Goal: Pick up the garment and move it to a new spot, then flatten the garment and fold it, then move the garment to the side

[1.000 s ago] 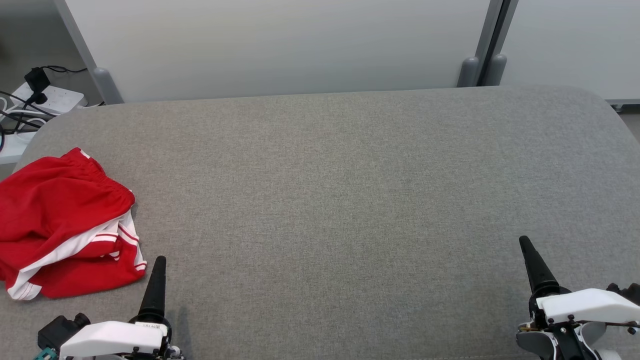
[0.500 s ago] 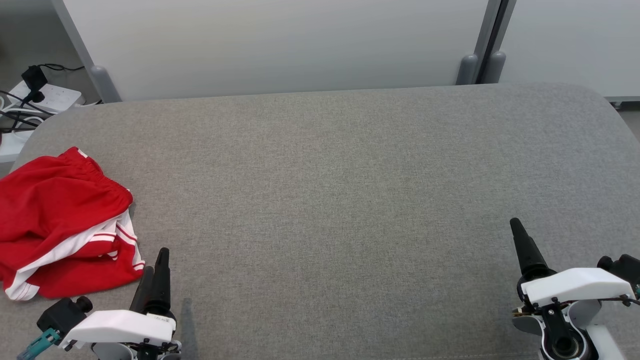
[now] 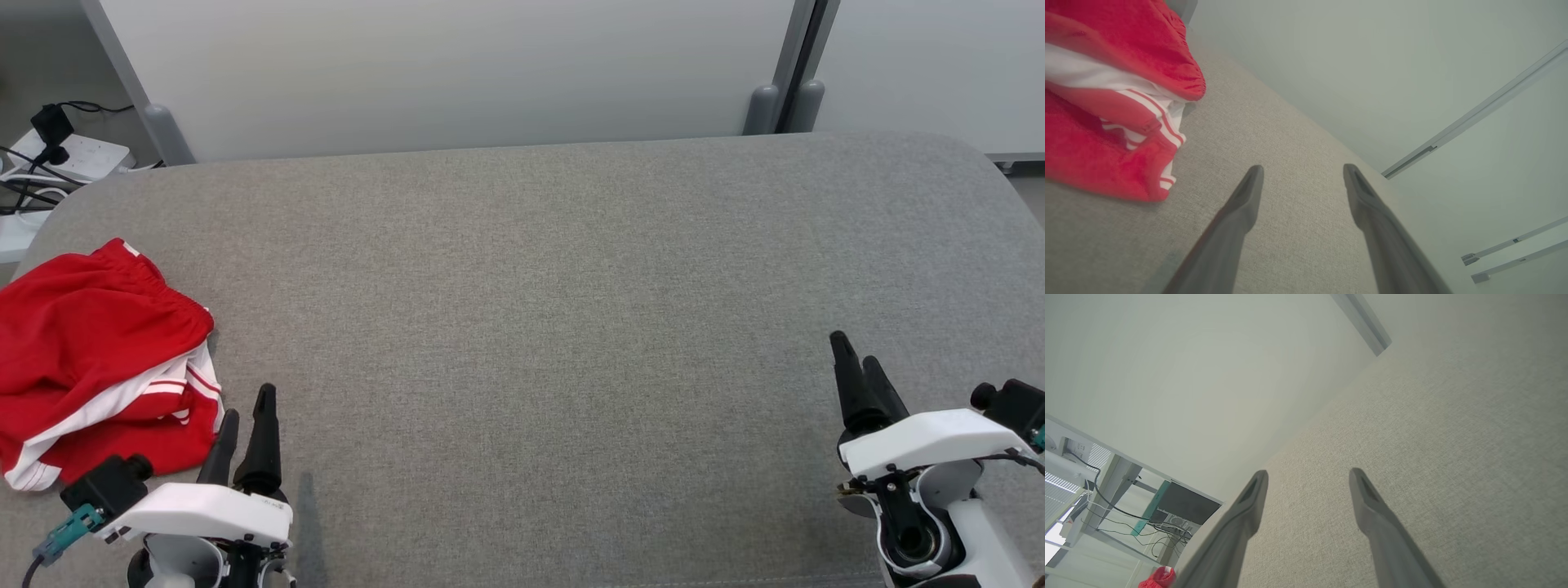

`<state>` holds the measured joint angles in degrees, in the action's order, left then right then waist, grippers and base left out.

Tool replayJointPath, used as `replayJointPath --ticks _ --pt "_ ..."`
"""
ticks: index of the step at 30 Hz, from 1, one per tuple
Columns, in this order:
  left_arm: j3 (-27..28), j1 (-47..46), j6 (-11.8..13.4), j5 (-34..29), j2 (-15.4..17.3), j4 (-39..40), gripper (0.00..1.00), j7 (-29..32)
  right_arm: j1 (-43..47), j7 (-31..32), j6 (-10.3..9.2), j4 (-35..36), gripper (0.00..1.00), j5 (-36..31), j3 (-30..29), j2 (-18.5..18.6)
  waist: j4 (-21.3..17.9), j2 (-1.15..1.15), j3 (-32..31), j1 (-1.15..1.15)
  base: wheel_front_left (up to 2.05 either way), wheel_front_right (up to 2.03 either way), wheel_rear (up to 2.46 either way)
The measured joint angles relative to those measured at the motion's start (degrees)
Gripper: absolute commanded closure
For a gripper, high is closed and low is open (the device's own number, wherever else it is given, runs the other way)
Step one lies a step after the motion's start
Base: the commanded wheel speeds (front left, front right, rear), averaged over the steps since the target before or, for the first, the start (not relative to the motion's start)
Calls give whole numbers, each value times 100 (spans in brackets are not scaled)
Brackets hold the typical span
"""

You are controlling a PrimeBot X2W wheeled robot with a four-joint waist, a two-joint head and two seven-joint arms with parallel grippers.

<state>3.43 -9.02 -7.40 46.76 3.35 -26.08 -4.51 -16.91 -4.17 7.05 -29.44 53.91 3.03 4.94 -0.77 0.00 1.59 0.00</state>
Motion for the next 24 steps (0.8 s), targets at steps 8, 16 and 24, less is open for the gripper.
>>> replayJointPath --ticks 8,16,24 --pt "53 -200 41 -606 20 -23 0 -122 -192 -138 1 -108 0 -517 122 51 -16 0 28 0 0 0 0" --pt "88 -221 68 -1233 63 -43 0 -265 -348 -255 1 -200 0 -1016 146 69 -17 0 20 0 0 0 0" --pt "120 -357 142 -1907 113 -85 0 -386 -513 -410 1 -302 0 -1611 172 105 -28 0 2 0 0 0 0"
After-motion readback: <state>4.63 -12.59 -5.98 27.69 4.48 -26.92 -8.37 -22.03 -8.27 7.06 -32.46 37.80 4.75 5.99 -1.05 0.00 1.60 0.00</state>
